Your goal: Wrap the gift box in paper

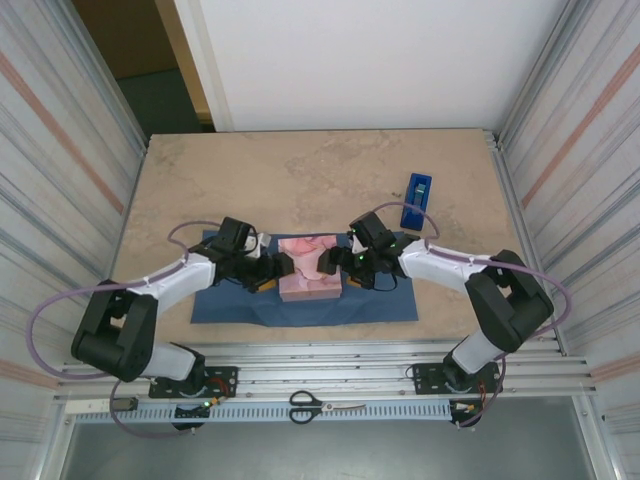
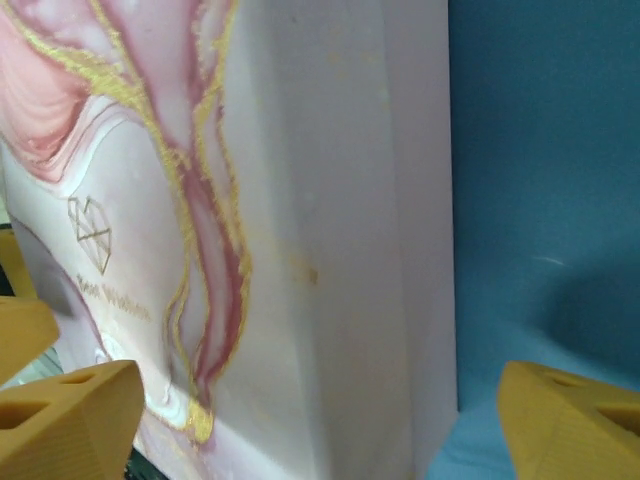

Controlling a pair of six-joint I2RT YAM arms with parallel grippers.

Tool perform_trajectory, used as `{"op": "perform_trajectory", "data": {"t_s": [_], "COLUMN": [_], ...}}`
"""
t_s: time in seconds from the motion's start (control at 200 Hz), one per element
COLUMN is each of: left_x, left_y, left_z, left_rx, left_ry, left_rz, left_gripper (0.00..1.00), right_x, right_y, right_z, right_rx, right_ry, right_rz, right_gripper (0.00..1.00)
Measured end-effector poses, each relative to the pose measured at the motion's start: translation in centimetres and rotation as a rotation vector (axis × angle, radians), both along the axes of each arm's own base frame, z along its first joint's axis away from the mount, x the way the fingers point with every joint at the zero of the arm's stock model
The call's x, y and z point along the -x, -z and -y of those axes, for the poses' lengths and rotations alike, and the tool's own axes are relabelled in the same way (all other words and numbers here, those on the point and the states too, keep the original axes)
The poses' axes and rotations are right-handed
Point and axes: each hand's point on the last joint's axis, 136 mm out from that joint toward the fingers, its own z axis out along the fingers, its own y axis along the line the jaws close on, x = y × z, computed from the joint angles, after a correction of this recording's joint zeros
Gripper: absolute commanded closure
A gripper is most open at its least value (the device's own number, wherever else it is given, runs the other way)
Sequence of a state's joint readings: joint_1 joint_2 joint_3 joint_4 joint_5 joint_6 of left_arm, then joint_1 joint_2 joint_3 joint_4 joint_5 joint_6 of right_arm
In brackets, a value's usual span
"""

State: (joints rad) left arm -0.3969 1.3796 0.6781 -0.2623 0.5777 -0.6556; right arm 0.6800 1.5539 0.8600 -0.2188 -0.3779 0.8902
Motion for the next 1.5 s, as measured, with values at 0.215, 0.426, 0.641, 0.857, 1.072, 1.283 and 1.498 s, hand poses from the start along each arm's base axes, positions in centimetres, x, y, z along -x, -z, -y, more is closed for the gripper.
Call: {"op": "perform_trajectory", "data": {"t_s": [0.215,0.426,0.641,0.857,1.072,1.283,1.498], "left_x": [-1.1,-2.2,-2.1,-2.4,-2.7,-3.0,-3.3], "left_y": [-3.3,-1.7,1.1,3.2,3.8,3.7,3.0], "left_z": [-1.9,-6.0,-6.9,-7.5,-7.3,-7.0,-6.9], "left_rx": [0.040,0.042,0.026,0.009,0.015,0.038,0.052], "left_ry": [-0.052,-0.190,-0.225,-0.247,-0.244,-0.235,-0.230], "left_rz": [0.116,0.061,-0.040,-0.095,-0.104,-0.094,-0.062], "left_gripper": [0.15,0.30,0.36,0.39,0.38,0.37,0.27], "right_x": [-1.4,-1.6,-1.8,-2.6,-4.0,-5.0,-5.3], "right_y": [-3.6,0.2,2.2,4.0,4.3,4.3,3.5], "right_z": [3.4,9.2,10.6,10.9,11.7,11.9,11.4], "right_rx": [-0.016,0.059,0.089,0.125,0.125,0.117,0.108], "right_ry": [0.097,0.251,0.280,0.268,0.276,0.274,0.261], "right_rz": [0.119,0.050,-0.008,-0.044,-0.047,-0.045,-0.035], "right_gripper": [0.16,0.38,0.41,0.42,0.42,0.39,0.27]}}
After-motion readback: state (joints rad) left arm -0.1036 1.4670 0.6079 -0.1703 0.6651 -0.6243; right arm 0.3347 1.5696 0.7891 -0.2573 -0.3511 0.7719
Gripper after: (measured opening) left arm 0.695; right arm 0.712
